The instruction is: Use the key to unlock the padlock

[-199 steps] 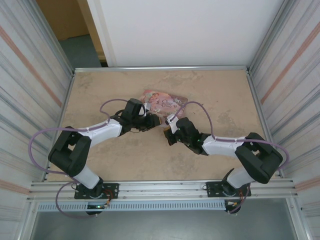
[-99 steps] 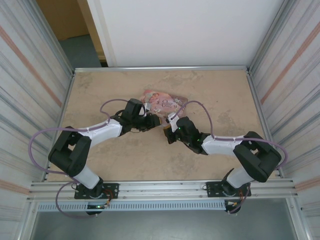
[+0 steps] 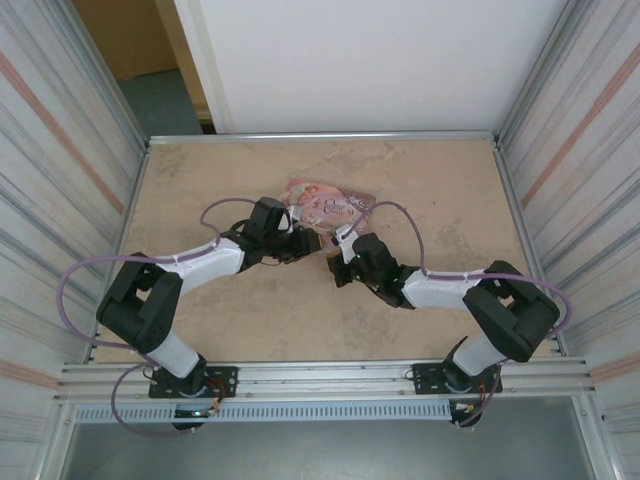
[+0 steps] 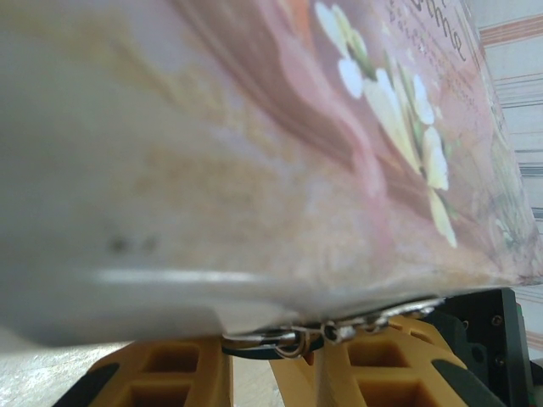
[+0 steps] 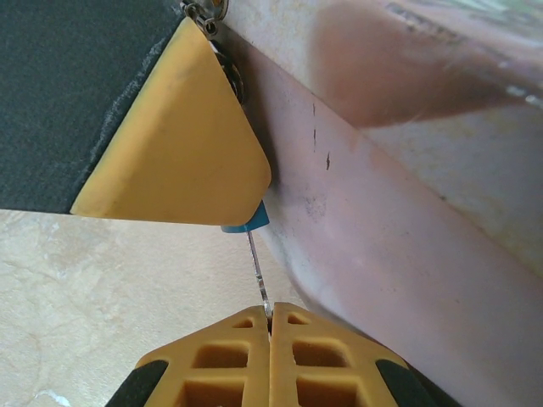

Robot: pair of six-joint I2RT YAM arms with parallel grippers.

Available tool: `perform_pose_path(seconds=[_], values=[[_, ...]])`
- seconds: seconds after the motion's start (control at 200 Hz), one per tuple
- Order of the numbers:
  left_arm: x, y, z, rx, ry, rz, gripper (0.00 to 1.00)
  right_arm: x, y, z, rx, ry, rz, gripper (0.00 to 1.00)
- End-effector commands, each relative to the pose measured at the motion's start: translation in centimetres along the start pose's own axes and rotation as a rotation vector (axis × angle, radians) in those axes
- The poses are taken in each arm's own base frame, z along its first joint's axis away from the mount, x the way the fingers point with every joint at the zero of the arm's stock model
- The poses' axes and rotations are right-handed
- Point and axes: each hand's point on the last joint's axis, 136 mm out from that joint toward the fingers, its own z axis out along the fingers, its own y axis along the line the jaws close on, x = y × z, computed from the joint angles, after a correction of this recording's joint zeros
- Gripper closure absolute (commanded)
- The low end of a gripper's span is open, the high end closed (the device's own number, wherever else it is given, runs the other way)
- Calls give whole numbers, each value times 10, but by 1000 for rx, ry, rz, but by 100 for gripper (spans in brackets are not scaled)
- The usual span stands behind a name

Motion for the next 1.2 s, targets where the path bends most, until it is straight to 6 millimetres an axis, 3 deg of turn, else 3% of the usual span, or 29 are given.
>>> perform_pose_path(seconds=[0.0, 0.701, 1.197], values=[[2, -20, -8, 68, -1, 10, 85, -8, -4, -2, 10, -39, 31, 100], [1, -18, -7, 68, -7, 5, 84, 3, 0, -11, -1, -19, 26, 100], [2, -19, -6, 70, -4, 3, 84, -17, 6, -6, -27, -67, 22, 100]])
